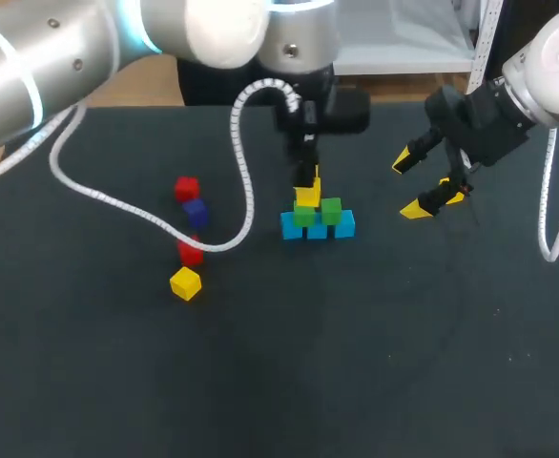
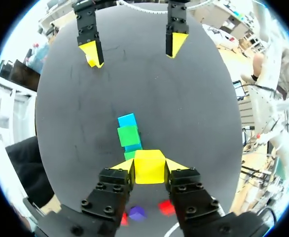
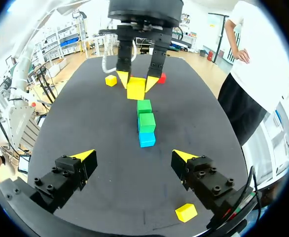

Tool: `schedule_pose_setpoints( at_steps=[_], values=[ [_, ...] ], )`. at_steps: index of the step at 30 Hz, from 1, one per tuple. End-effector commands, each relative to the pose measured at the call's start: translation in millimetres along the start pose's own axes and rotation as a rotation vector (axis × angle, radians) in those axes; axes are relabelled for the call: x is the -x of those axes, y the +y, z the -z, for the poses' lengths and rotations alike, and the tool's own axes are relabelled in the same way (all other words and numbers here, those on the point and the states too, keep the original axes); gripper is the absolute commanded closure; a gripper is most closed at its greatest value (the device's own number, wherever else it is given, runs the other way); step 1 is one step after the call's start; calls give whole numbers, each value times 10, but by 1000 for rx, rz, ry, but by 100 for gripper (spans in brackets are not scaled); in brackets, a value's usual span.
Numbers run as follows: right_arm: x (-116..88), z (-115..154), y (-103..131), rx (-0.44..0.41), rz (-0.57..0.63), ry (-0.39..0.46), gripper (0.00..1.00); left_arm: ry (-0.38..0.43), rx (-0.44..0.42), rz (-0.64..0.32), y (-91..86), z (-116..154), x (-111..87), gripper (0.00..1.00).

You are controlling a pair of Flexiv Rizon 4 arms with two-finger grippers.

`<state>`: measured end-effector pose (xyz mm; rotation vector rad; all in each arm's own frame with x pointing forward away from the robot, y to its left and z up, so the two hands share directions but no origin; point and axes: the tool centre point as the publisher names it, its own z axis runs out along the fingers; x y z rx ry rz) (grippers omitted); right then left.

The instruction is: Place the blue cubes, place green cubes on the blue cubes, place the yellow cubes on the green cubes, then place the red cubes on the yellow cubes, and place purple cube on the red cubes.

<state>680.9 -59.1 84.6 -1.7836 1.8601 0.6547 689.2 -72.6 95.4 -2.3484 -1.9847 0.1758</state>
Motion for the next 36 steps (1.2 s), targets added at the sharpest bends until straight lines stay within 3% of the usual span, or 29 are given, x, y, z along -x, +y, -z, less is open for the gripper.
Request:
schedule_pose_setpoints(
  at_steps=[1,13,29,36],
  values=[
    [-1,1,7,-2,0,-1,0,110,-91,52,113,125,188,100],
    [-1,1,7,-2,0,-1,0,95,-85,177,-80,71,253,100],
    [-1,1,7,-2,0,-1,0,87,55,285,-366,74,231,100],
    [-1,1,7,-2,0,-1,0,66,105,275,-377,-36,248,100]
  ],
)
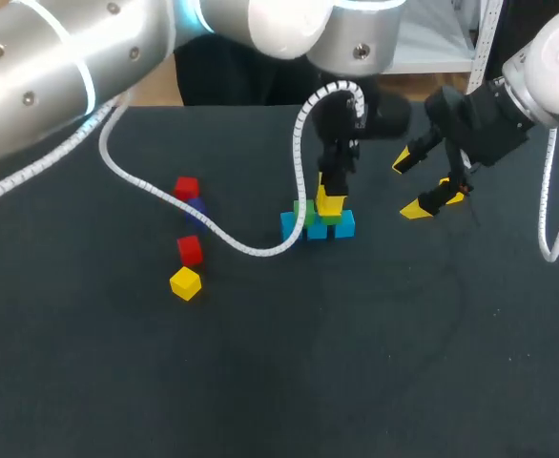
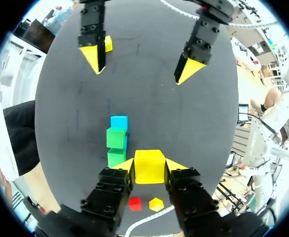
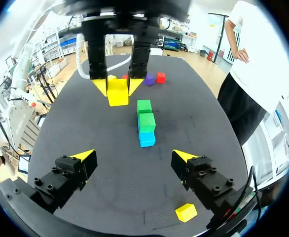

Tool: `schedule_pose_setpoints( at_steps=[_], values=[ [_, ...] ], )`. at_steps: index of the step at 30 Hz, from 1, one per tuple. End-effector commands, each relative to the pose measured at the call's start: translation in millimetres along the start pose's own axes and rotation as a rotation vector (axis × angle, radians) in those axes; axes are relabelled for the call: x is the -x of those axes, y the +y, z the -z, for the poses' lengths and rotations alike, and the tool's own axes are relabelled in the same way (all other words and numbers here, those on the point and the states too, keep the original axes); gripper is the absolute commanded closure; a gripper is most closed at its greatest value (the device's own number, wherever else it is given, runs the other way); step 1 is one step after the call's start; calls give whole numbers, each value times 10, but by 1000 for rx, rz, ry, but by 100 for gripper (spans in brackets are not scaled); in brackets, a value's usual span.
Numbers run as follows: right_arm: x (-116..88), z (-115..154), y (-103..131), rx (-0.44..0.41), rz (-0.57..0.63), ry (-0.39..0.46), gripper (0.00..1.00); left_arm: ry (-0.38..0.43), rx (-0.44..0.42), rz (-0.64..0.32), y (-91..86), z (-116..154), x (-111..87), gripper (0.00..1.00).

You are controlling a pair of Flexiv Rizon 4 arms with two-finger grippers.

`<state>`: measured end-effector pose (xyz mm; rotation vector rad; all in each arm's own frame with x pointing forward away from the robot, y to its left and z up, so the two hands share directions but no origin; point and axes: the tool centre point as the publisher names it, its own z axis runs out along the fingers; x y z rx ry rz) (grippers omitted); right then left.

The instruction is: Place the blue cubes, place green cubes on the blue cubes, place the yellow cubes on the green cubes, then place the red cubes on the yellow cubes, and place purple cube on the red cubes.

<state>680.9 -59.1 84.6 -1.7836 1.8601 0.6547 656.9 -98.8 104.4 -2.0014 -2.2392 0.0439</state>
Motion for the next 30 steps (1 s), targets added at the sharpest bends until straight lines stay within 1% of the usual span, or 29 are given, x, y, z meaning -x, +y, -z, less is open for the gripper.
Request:
schedule_pose_setpoints(
  at_steps=[1,2,4,9,16,27,30],
  values=[
    [-1,2,7,-2,0,-1,0,-47,104,-11,-64,-93,-85,100],
    [-1,2,7,-2,0,-1,0,-46,102,-10,-59,-96,-86,100],
    [-1,2,7,-2,0,-1,0,-70,107,-14,-45,-105,-94,100],
    [-1,2,7,-2,0,-1,0,-71,103,-17,8,-119,-112,100],
    [-1,2,7,-2,0,-1,0,-91,99,-22,94,-131,-129,100],
    [-1,2,7,-2,0,-1,0,-72,74,-36,259,-67,-51,100],
    [-1,2,7,-2,0,-1,0,-70,75,-38,280,-57,-26,100]
  ],
)
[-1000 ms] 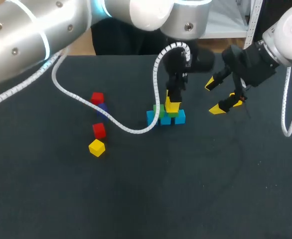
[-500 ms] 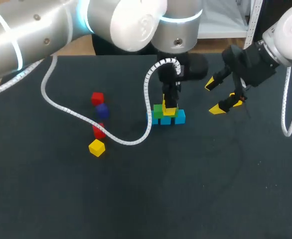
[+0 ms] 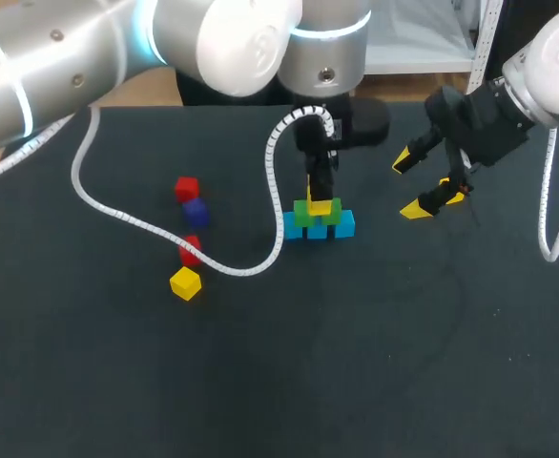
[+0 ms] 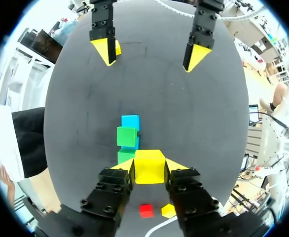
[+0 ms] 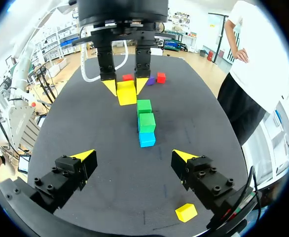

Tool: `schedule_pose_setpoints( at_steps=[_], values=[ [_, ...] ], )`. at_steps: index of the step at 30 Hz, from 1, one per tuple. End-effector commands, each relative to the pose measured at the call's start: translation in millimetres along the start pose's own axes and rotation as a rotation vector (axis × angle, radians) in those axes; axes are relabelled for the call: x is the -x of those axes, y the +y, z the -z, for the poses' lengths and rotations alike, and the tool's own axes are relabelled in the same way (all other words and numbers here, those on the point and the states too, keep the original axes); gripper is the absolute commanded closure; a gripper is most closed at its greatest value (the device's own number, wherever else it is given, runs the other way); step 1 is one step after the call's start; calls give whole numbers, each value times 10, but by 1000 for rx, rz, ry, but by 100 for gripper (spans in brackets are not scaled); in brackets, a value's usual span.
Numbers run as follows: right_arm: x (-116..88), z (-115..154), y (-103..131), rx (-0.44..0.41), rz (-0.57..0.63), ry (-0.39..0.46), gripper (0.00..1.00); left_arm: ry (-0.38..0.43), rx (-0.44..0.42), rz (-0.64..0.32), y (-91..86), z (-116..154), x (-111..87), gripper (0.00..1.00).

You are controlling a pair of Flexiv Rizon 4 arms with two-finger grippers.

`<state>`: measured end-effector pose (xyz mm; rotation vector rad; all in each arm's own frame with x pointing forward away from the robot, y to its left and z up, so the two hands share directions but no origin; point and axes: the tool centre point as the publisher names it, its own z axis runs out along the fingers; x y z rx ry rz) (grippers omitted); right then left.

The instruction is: Place the blue cubes, place green cubes on the blue cubes, place the yellow cubes on the green cubes, then place the red cubes on the yellow cubes, and place purple cube on the red cubes.

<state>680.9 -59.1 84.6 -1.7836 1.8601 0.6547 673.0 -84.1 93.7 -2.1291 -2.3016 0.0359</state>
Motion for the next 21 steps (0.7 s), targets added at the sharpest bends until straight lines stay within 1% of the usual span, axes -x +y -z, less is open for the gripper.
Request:
schedule_pose_setpoints(
  at_steps=[1,9,17,21],
  values=[
    [-1,2,7,-2,0,-1,0,21,-21,-2,105,12,96,100],
    [-1,2,7,-2,0,-1,0,11,-25,9,72,-55,87,100],
    [-1,2,7,-2,0,-1,0,23,-1,2,65,-121,63,100],
    [-1,2,7,-2,0,-1,0,13,2,0,66,-166,69,100]
  ],
)
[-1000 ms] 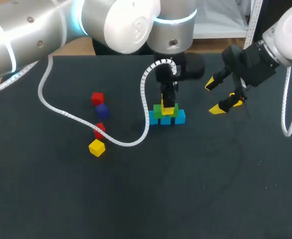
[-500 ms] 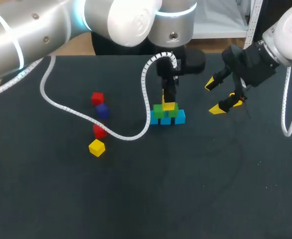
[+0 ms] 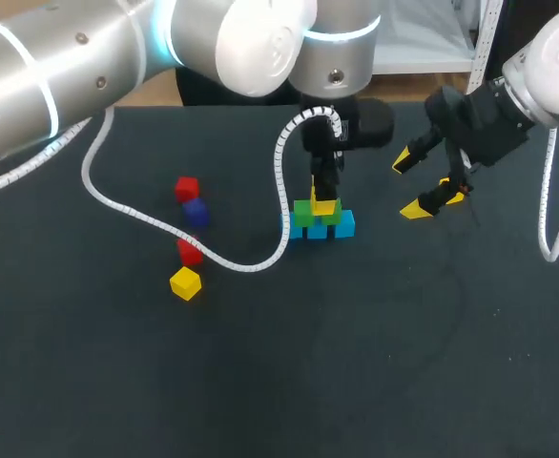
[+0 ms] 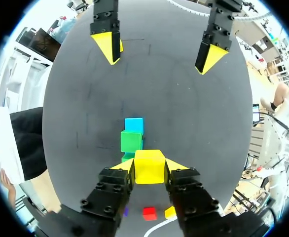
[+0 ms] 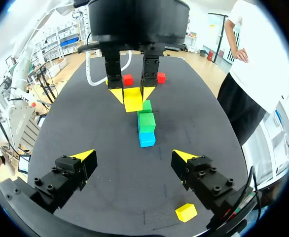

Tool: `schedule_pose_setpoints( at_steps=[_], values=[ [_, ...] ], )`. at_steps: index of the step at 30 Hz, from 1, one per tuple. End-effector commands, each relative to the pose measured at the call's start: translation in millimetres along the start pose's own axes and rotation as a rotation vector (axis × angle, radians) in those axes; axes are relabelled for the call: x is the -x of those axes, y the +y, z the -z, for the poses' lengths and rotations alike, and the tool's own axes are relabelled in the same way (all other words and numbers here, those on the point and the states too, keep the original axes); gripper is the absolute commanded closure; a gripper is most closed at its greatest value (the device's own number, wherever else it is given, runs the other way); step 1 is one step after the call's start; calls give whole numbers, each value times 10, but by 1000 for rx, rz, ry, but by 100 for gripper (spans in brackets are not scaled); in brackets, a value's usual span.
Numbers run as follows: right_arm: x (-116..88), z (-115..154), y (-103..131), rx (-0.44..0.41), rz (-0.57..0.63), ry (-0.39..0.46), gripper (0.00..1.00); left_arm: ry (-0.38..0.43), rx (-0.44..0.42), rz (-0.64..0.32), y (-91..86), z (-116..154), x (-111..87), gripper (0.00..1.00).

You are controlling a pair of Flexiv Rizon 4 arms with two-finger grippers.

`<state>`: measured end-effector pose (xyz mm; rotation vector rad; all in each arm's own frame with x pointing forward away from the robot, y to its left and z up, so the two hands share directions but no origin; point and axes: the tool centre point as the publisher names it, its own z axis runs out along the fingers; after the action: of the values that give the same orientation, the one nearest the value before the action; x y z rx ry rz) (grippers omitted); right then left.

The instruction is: Place the blue cubes, place green cubes on the blue cubes, place the yellow cubes on the green cubes, then place the red cubes on the yellow cubes, and place purple cube on the red cubes.

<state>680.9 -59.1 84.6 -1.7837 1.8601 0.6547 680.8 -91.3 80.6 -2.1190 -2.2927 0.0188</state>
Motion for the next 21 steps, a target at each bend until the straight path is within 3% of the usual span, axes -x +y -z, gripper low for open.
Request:
schedule_pose_setpoints(
  at_steps=[1,21],
  values=[
    [-1,2,7,-2,0,-1,0,-4,15,-5,-11,-44,-5,100],
    [-1,2,7,-2,0,-1,0,-15,74,-32,6,-40,-23,100]
  ],
)
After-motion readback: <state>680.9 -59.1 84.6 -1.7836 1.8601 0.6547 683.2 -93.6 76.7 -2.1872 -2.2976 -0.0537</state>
